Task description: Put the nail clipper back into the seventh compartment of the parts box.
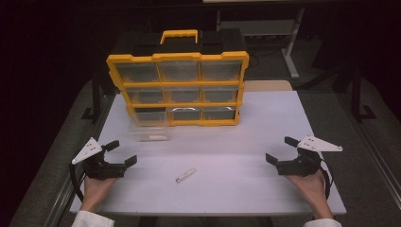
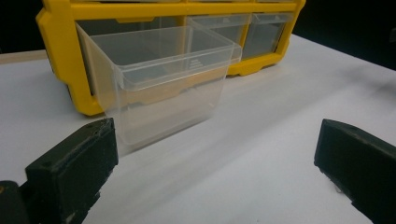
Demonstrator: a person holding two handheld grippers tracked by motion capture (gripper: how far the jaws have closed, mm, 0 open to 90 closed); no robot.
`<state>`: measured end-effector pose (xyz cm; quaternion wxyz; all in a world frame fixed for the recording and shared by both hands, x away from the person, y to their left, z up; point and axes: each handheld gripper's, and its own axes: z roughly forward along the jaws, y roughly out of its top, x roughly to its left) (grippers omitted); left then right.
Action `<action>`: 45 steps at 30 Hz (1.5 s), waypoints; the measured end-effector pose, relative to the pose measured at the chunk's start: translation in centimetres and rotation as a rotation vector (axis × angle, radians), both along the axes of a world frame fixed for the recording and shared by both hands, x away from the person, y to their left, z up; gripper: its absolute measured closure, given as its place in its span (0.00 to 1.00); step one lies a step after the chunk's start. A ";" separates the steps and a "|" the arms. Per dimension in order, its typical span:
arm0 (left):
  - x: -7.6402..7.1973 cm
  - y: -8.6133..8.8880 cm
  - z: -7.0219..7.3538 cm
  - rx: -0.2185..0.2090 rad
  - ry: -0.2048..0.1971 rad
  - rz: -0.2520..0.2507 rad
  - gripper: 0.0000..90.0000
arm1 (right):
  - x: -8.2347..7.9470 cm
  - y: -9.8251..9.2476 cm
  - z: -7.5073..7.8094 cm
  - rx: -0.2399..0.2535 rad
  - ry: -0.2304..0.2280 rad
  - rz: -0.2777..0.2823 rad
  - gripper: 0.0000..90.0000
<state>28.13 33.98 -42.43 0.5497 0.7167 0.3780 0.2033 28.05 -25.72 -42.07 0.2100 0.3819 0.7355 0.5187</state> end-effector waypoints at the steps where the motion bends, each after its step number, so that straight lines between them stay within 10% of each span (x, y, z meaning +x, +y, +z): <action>1: 0.0 0.0 0.0 -0.002 -0.001 0.000 0.00 | 0.0 0.0 0.0 0.000 0.000 0.000 0.00; 18: 0.2 0.1 0.0 0.002 0.025 0.010 0.00 | 0.0 -0.1 0.1 -0.020 0.006 -0.011 0.00; 45: 1.5 -5.2 2.6 0.124 0.055 -0.143 0.00 | 0.0 0.3 0.1 -0.042 0.005 0.001 0.00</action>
